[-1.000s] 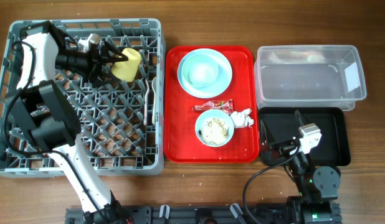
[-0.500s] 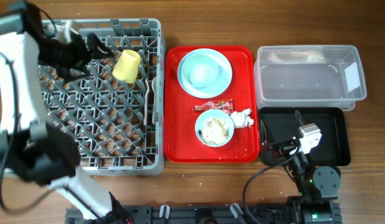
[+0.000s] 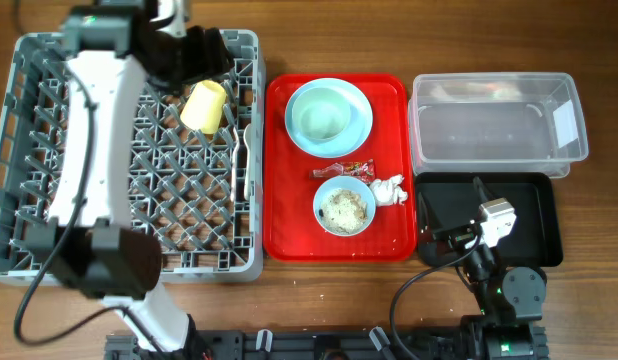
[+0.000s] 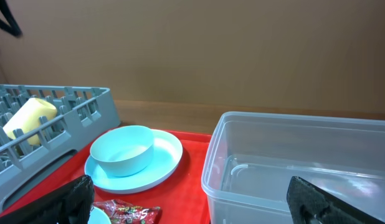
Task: Sort waste into correct bins and load items into the dishwasher rack
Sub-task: 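Tilt the yellow cup and lower it upside down into the rack, then release the yellow cup and raise the left gripper from the rack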
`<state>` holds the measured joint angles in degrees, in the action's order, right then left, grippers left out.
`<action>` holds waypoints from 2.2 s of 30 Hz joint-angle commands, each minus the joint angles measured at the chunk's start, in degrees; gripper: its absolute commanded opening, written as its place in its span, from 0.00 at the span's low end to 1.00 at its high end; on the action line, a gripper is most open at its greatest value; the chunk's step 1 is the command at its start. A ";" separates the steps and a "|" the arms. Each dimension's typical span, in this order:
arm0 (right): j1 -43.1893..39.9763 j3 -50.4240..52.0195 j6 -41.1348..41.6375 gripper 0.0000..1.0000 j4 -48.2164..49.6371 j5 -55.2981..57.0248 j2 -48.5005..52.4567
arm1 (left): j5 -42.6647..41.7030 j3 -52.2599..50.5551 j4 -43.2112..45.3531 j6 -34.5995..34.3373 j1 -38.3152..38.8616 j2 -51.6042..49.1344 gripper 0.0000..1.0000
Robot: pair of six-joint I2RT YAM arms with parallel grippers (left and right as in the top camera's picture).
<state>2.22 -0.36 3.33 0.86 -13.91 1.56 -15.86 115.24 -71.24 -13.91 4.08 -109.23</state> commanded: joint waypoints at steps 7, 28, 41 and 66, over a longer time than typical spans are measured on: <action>0.35 0.07 -0.17 1.00 0.31 -0.13 0.11 | 10.05 0.04 6.43 -3.52 1.55 -12.59 0.04; 0.35 0.07 -0.17 1.00 0.31 -0.13 0.11 | 19.45 0.07 -6.95 -4.90 0.52 -12.48 0.04; 0.35 0.07 -0.17 1.00 0.31 -0.13 0.11 | 16.76 -0.28 7.06 -10.58 2.78 -9.31 0.04; 0.35 0.07 -0.20 1.00 0.31 -0.13 0.11 | 21.88 -0.70 5.86 -10.38 2.14 -13.31 0.04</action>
<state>2.22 -0.36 3.33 0.86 -13.91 1.56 4.91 114.69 -67.22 -23.51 6.59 -122.06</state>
